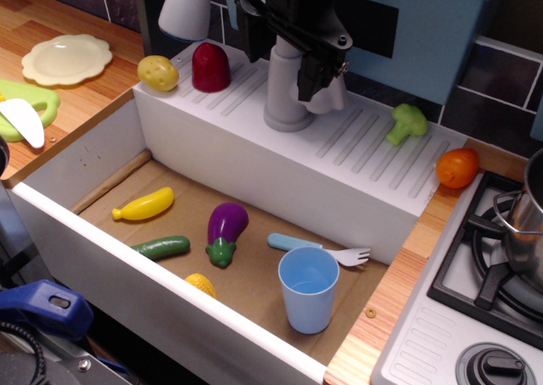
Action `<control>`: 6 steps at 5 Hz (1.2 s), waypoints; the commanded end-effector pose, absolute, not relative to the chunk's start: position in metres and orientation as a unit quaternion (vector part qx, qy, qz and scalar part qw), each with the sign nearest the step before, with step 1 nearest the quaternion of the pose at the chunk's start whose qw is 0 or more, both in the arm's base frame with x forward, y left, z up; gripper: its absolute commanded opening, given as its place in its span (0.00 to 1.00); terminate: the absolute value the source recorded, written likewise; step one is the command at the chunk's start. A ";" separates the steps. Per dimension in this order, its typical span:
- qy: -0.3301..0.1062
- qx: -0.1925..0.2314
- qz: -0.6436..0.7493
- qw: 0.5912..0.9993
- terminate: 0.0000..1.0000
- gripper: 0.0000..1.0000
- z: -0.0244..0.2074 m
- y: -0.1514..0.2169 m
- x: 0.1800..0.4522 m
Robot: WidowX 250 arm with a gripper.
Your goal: Turn lever vertical to front
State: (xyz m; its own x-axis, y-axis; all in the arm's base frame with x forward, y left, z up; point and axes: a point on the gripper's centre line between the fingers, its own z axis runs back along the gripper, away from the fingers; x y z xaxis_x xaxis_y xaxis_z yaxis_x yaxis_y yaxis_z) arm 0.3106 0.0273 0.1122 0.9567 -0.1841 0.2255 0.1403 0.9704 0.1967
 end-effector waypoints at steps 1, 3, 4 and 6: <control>-0.122 0.090 -0.082 0.985 0.00 1.00 0.112 0.027 0.311; -0.189 0.099 -0.082 0.974 0.00 1.00 0.117 0.026 0.344; -0.219 0.098 -0.084 0.967 0.00 1.00 0.122 0.026 0.362; -0.245 0.093 -0.077 0.962 0.00 1.00 0.118 0.008 0.381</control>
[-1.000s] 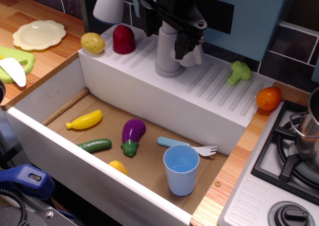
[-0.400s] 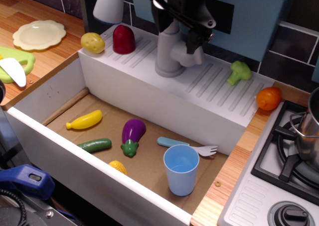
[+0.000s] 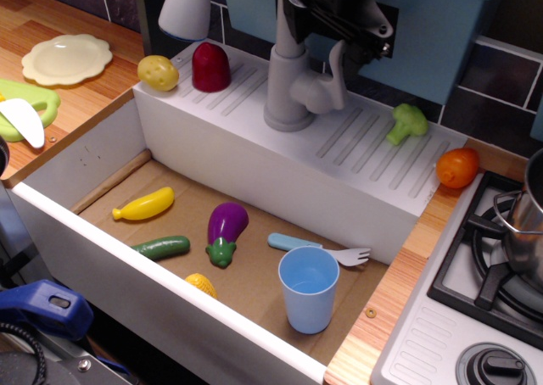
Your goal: Turn lever vertical to front
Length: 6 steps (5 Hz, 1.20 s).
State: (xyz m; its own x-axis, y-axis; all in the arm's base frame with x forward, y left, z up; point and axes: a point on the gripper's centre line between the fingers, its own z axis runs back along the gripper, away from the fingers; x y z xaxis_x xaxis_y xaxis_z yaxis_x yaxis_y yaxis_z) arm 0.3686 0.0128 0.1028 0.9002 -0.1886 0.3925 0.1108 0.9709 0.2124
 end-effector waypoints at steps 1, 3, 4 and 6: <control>-0.246 0.077 -0.077 0.963 0.00 1.00 0.117 0.008 0.386; -0.238 0.072 -0.055 0.967 0.00 0.00 0.108 -0.003 0.370; -0.230 0.074 -0.045 0.969 0.00 0.00 0.103 -0.005 0.351; -0.243 0.051 -0.029 0.968 0.00 0.00 0.068 0.005 0.319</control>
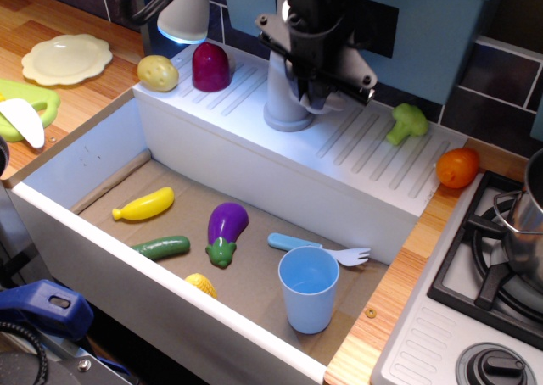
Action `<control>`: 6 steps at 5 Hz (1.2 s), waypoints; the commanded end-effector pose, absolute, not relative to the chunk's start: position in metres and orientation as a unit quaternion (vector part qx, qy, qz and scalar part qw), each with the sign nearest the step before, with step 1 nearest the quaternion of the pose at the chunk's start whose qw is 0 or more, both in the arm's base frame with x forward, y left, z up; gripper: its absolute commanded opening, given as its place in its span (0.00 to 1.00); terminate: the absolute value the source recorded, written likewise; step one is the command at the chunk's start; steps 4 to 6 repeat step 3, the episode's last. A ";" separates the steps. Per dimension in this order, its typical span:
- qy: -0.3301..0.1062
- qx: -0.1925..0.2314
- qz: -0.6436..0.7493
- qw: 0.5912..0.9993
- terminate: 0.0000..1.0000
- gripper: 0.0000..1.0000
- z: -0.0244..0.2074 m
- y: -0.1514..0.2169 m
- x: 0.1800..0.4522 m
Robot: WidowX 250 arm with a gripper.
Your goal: Turn lever vertical to front
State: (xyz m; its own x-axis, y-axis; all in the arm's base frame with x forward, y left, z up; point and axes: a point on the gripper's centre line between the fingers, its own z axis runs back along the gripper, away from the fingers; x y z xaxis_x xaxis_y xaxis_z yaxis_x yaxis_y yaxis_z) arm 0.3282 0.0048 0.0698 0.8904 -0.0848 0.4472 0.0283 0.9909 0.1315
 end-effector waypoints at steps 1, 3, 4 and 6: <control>-0.266 0.029 -0.026 0.963 0.00 0.00 0.043 0.012 0.318; -0.224 0.066 -0.048 0.971 1.00 1.00 0.057 0.015 0.317; -0.224 0.066 -0.048 0.971 1.00 1.00 0.057 0.015 0.317; -0.224 0.066 -0.048 0.971 1.00 1.00 0.057 0.015 0.317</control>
